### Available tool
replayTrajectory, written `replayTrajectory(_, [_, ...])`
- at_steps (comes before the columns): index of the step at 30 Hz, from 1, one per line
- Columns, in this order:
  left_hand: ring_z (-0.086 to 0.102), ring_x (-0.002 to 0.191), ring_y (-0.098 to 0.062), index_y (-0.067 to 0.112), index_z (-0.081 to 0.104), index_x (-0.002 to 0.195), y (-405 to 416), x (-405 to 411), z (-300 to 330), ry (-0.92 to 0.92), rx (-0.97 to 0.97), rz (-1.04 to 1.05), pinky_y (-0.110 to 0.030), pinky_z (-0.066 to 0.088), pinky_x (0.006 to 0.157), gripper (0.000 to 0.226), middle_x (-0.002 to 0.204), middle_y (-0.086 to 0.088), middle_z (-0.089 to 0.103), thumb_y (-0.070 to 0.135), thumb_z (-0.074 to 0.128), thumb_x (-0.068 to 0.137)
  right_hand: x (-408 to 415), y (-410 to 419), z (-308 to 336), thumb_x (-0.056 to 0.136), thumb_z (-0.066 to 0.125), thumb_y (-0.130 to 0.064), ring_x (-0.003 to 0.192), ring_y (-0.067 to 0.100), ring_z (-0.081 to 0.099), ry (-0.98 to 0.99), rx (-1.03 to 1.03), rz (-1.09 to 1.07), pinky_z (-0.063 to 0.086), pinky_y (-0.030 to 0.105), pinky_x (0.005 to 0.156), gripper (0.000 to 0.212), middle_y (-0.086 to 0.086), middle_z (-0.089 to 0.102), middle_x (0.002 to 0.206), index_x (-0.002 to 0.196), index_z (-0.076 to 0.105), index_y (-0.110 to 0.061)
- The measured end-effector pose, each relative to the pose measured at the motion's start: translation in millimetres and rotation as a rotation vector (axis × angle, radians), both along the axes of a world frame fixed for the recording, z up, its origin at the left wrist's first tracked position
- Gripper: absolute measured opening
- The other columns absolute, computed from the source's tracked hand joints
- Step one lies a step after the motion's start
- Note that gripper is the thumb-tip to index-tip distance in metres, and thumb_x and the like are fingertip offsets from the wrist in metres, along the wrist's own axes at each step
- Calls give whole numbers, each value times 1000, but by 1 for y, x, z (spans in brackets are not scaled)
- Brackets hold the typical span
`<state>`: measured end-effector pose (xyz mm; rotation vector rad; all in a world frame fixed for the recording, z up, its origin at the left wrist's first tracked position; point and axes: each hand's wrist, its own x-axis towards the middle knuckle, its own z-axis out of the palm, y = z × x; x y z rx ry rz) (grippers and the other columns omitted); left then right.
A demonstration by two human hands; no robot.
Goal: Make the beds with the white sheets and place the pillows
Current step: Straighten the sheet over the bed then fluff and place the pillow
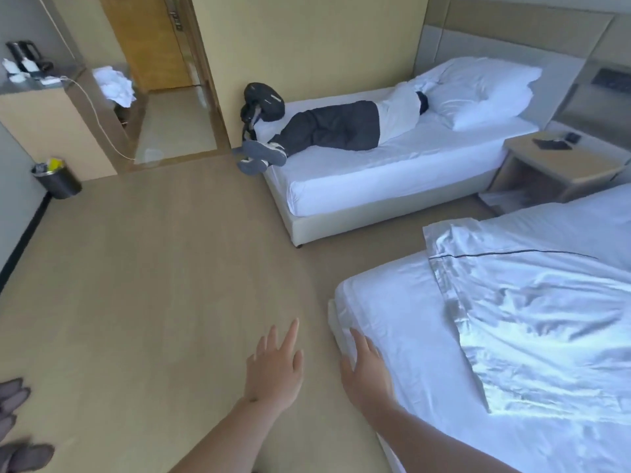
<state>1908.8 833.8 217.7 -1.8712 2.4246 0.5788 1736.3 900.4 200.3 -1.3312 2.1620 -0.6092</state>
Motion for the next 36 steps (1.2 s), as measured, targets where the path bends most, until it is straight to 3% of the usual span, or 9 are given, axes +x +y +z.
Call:
replayTrajectory(3, [19,149,-25,46,2,154,-86,-35,-4,73,-1,-144,-44,32,112,55,165,-4,13,44,24,104,-24,-70,-8,98,43,-29,140,16,35,-4,0,-123,37,34,109,58,-6,35,154,153,27,-23])
replayTrajectory(9, [25,145,-25,47,5,153,-237,-93,0,141,69,-430,-44,36,109,53,164,-4,13,43,26,104,-58,-184,-21,98,40,-36,130,12,49,-33,24,-431,49,37,98,57,-11,35,151,152,25,-28])
replayTrajectory(15, [12,151,-25,47,2,154,-358,-176,18,139,138,-747,-45,26,118,54,166,-2,5,44,24,104,-94,-262,-11,99,38,-38,128,11,50,-43,10,-806,51,37,96,55,-12,35,151,152,24,-29])
replayTrajectory(21, [8,152,-22,52,3,151,-442,-287,1,141,192,-1041,-48,26,117,53,166,3,2,46,25,103,-159,-325,-32,98,42,-34,110,11,58,-144,-63,-1191,52,38,90,53,-8,39,147,149,30,-27])
replayTrajectory(24, [10,150,-22,51,2,152,-487,-342,-10,88,160,-1145,-45,26,116,54,166,0,5,45,25,104,-196,-348,-59,97,42,-34,119,16,53,-167,-5,-1351,50,39,92,55,-6,37,148,150,28,-25])
replayTrajectory(27, [10,151,-25,48,0,153,-525,-403,-4,-20,68,-1321,-43,25,117,54,166,-3,5,44,23,104,-236,-369,-73,98,42,-36,130,22,40,-159,178,-1445,47,39,94,58,-3,32,150,151,24,-23])
replayTrajectory(36, [20,147,-23,44,9,155,-571,-583,-15,-145,65,-1671,-41,32,112,55,163,-4,16,43,27,103,-335,-440,-58,97,43,-38,131,22,38,-175,158,-1714,46,38,94,56,-2,33,148,148,28,-23])
